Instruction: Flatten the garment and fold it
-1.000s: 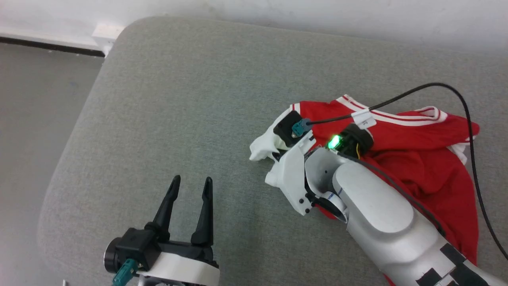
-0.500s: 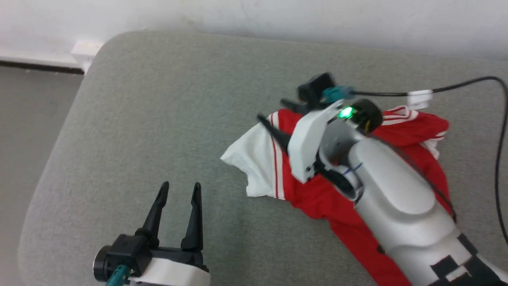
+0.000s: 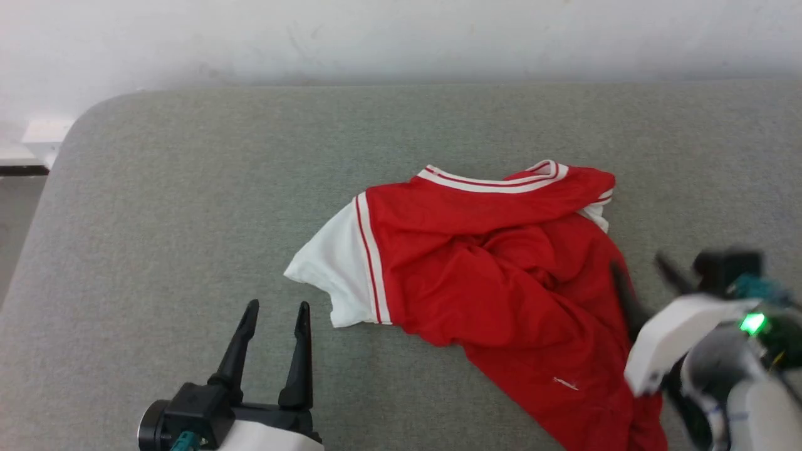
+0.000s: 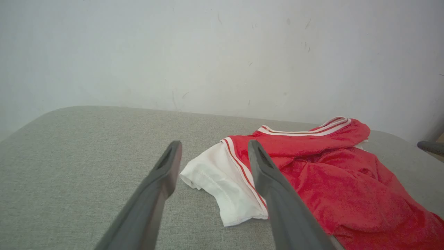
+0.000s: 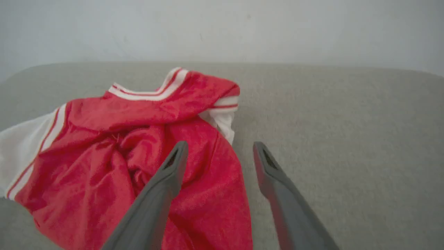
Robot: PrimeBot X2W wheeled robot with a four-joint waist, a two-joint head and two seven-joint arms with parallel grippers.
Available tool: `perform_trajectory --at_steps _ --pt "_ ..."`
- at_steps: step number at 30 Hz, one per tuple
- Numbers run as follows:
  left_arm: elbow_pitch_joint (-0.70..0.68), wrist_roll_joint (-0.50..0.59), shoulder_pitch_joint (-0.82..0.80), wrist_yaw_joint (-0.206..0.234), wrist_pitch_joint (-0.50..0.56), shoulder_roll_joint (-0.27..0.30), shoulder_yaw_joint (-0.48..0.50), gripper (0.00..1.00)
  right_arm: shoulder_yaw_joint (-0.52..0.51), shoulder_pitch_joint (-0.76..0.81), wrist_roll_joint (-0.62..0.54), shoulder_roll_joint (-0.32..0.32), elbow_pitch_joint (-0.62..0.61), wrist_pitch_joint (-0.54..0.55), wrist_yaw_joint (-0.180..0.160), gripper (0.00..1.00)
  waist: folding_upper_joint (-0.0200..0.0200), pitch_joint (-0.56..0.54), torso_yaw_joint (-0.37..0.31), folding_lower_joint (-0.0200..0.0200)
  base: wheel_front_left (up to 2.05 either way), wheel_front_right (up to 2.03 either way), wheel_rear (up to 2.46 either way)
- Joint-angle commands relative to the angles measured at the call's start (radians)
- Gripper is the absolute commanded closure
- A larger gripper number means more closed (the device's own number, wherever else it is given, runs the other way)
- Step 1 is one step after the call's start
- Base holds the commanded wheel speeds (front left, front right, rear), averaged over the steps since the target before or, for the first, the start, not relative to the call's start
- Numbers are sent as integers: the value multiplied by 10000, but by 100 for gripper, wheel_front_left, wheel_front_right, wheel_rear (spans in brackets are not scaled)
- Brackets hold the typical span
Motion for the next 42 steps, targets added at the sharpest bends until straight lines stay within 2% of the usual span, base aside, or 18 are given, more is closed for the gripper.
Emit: perform_trajectory --at_steps 1,5,7,14,15,16,17,21,25,31,34,37,42 --pt "-5 87 107 -98 -47 -16 21 0 196 459 14 88 -247 541 -6 0 0 1 -242 1 0 0 0" --pt "31 102 36 -162 -47 -16 -19 0 718 1395 14 25 -911 2189 -6 0 0 56 -241 1 0 0 0" --pt "58 83 -13 -191 -47 -16 -80 0 856 1563 12 -40 -1106 2666 -6 0 0 85 -153 1 0 0 0" --pt "209 10 -74 -177 -47 -16 -215 0 1132 1407 -375 -376 -514 2911 -6 0 0 127 446 1 0 0 0" --pt "224 22 -71 -175 -47 -16 -198 0 1180 1377 -393 -386 -351 2933 -6 8 0 131 529 1 0 0 0" --pt "215 17 -68 -159 -47 -16 -169 0 1214 1330 -327 -350 -240 2914 -6 61 0 143 604 1 0 0 0" --pt "201 8 -66 -147 -47 -16 -132 0 1251 1276 -279 -314 -170 2883 -6 100 0 152 664 1 0 0 0" --pt "170 6 -51 -150 -47 -16 20 0 1536 998 9 -229 -219 2835 -6 100 0 168 738 1 0 0 0" --pt "164 -42 -108 -128 -47 -17 44 0 1990 608 402 -291 -873 2910 -6 100 0 119 721 1 0 0 0" --pt "115 -100 -185 -78 -47 -17 -49 0 3582 203 1634 -470 -2589 3710 -6 100 0 136 738 1 0 0 0" --pt "112 -174 -218 -54 -47 -17 -59 0 4479 139 2116 -461 -2963 4033 -6 100 0 223 848 1 0 0 0" --pt "141 -205 -256 -53 -47 -17 -21 0 5211 108 2463 -394 -2699 4217 -6 100 0 337 1043 1 0 0 0" --pt "164 -203 -362 -97 -47 -17 28 0 6197 97 2801 -352 -1088 4160 -6 100 0 479 1434 1 0 0 0"
